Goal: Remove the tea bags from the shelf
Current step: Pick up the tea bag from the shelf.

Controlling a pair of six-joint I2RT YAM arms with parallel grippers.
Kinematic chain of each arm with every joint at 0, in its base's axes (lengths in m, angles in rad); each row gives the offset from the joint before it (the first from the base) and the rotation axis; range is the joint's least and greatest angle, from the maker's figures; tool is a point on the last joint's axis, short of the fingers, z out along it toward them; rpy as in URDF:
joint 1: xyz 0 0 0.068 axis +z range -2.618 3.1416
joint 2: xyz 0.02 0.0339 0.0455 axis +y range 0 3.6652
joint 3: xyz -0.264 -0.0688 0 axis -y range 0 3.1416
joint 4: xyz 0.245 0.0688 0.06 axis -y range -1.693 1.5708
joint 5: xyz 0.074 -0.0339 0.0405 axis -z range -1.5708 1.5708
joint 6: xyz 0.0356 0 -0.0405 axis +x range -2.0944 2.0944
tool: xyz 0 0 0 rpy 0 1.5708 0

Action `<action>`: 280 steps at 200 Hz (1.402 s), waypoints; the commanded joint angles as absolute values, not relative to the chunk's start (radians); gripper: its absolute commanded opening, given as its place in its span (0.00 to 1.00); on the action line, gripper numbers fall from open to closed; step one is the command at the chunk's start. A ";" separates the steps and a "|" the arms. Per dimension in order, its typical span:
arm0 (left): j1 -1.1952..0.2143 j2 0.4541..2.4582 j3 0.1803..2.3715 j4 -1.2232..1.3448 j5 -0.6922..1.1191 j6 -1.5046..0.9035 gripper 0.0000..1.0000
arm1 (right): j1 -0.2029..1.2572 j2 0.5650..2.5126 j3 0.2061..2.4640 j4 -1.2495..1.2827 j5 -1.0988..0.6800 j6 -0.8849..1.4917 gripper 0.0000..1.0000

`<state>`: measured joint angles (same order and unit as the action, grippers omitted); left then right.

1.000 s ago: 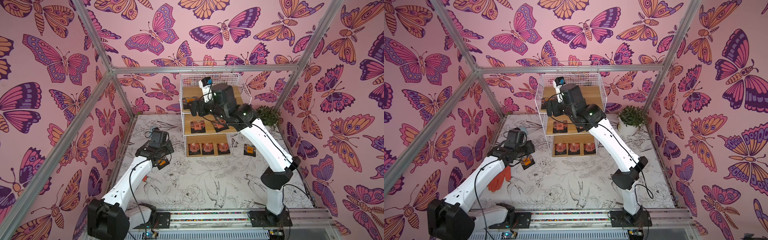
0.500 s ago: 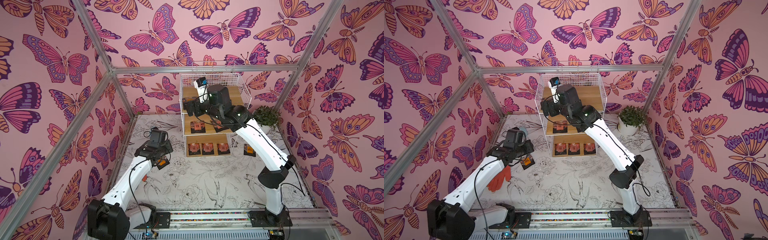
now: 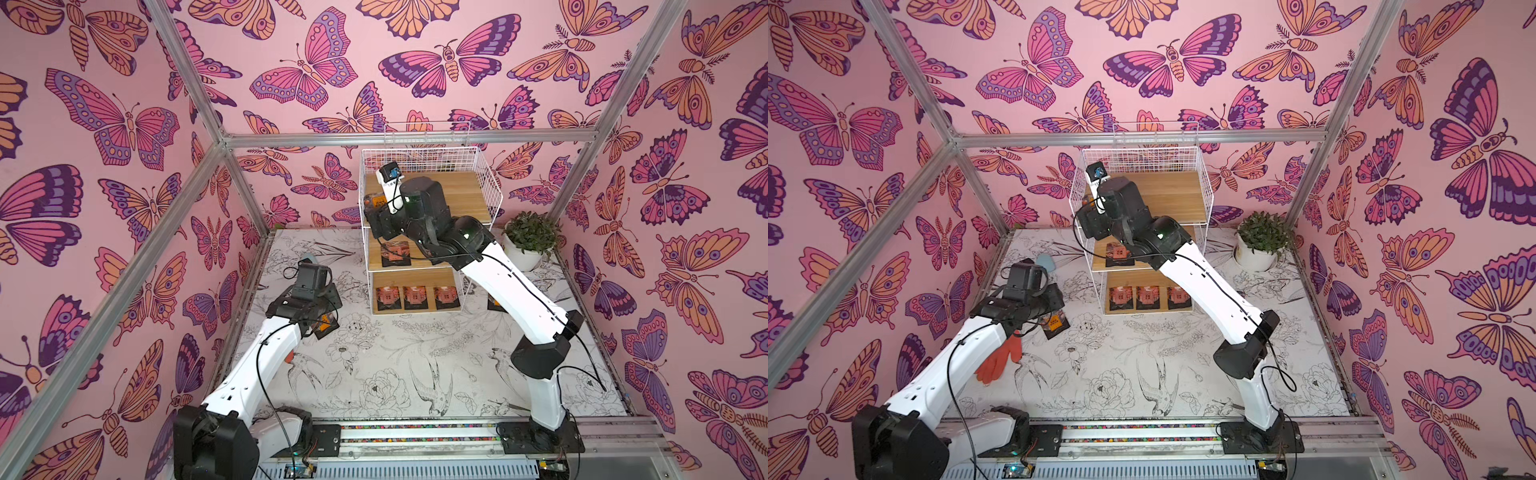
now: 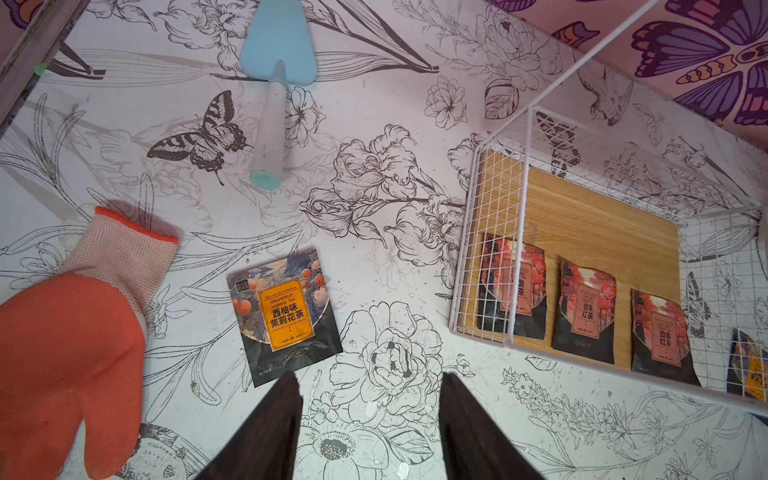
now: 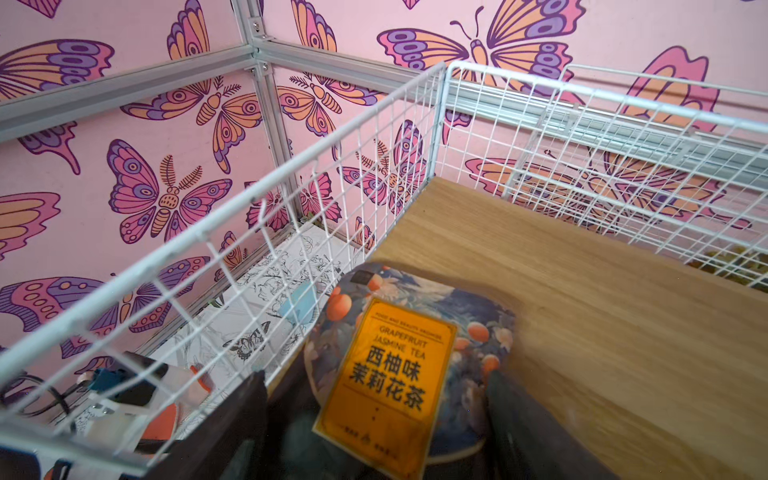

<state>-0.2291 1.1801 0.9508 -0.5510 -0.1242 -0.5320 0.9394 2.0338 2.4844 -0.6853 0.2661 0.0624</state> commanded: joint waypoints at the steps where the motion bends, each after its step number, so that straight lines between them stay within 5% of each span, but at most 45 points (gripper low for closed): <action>1: -0.223 1.173 0.938 -0.557 -0.134 -0.517 0.57 | 0.944 2.085 2.459 -0.851 0.279 0.040 0.79; 71: -0.221 1.155 0.934 -0.560 -0.133 -0.517 0.57 | 0.914 2.040 2.433 -0.858 0.266 0.074 0.60; 207: -0.219 1.158 0.943 -0.564 -0.125 -0.523 0.57 | 0.886 1.987 2.403 -0.887 0.261 0.077 0.00; 280: -0.219 1.134 0.947 -0.566 -0.057 -0.542 0.55 | 0.887 1.875 2.356 -0.858 0.273 0.038 0.00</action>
<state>-0.2272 1.1584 0.9501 -0.5529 -0.1116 -0.5331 0.8925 1.9221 2.3844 -0.7547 0.2539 0.0673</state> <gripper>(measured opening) 0.550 0.081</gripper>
